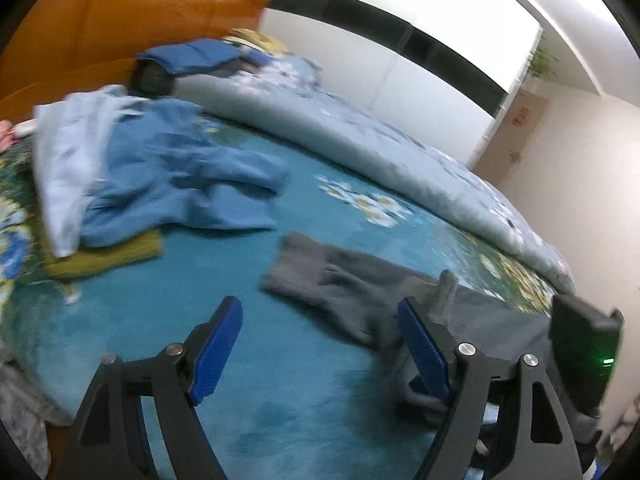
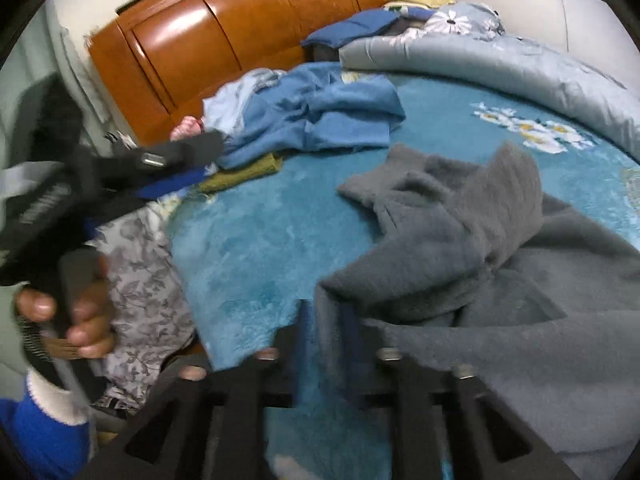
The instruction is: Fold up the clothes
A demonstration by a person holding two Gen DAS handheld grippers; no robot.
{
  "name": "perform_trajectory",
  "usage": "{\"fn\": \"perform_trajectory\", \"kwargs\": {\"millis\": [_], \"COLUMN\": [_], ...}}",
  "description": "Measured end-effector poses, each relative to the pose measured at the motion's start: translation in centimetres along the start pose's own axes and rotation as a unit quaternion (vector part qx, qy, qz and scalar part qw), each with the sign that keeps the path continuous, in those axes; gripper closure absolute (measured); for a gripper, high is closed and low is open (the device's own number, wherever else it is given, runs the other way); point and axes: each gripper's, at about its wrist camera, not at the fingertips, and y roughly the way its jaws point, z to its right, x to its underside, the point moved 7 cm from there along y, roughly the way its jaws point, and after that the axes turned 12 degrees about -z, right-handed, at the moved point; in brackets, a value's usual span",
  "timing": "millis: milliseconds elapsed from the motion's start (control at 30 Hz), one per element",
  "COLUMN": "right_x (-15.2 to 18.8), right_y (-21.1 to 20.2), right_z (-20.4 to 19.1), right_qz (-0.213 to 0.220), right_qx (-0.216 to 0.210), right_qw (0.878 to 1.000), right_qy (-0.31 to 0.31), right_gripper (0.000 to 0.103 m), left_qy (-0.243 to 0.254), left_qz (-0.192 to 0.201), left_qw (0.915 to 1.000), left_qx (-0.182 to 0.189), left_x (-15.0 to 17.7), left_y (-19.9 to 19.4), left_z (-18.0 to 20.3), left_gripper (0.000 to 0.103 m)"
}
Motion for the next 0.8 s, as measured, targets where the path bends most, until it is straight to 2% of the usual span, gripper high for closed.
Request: {"fn": "perform_trajectory", "kwargs": {"millis": [33, 133, 200, 233, 300, 367, 433, 533, 600, 733, 800], "right_x": [0.3, 1.7, 3.6, 5.0, 8.2, 11.7, 14.5, 17.3, 18.3, 18.6, 18.6], "right_y": [-1.5, -6.2, -10.7, -13.5, -18.7, -23.3, -26.2, -28.1, -28.2, -26.7, -25.6], "right_z": [0.6, 3.1, 6.7, 9.1, 14.2, 19.6, 24.1, 29.4, 32.3, 36.7, 38.6], "right_qz": [0.012, 0.047, 0.075, 0.088, 0.104, 0.104, 0.087, 0.061, 0.04, 0.006, -0.005], "right_qx": [0.002, 0.022, 0.067, 0.104, 0.189, 0.259, 0.288, 0.294, 0.296, 0.262, 0.233], "right_qw": [1.0, 0.998, 0.994, 0.988, 0.97, 0.945, 0.928, 0.915, 0.911, 0.917, 0.922], "right_qy": [0.003, 0.022, 0.051, 0.071, 0.114, 0.173, 0.22, 0.271, 0.286, 0.3, 0.31], "right_gripper": [0.052, 0.052, 0.052, 0.052, 0.051, 0.05, 0.049, 0.049, 0.049, 0.049, 0.049], "left_qy": [0.012, 0.051, 0.08, 0.094, 0.128, 0.155, 0.168, 0.167, 0.157, 0.143, 0.138], "left_qz": [-0.008, -0.035, -0.05, -0.056, -0.07, -0.08, -0.085, -0.09, -0.101, -0.124, -0.13], "left_qw": [0.9999, 0.9977, 0.9947, 0.9928, 0.9879, 0.984, 0.982, 0.9817, 0.982, 0.9817, 0.9817], "left_qx": [0.009, 0.027, 0.042, 0.048, 0.054, 0.038, 0.018, -0.019, -0.026, -0.024, -0.021], "left_x": [-0.1, -0.2, 0.1, 0.4, 1.0, 1.3, 1.3, 0.8, 0.6, 0.8, 0.9], "left_y": [0.8, 3.3, 4.6, 5.1, 6.3, 7.7, 8.9, 10.6, 11.3, 12.4, 12.6], "left_z": [1.2, 4.9, 7.4, 8.6, 11.1, 12.8, 13.5, 13.3, 12.6, 11.8, 11.5], "left_gripper": [0.022, 0.022, 0.022, 0.022, 0.022, 0.022, 0.022, 0.022, 0.022, 0.022, 0.029]}}
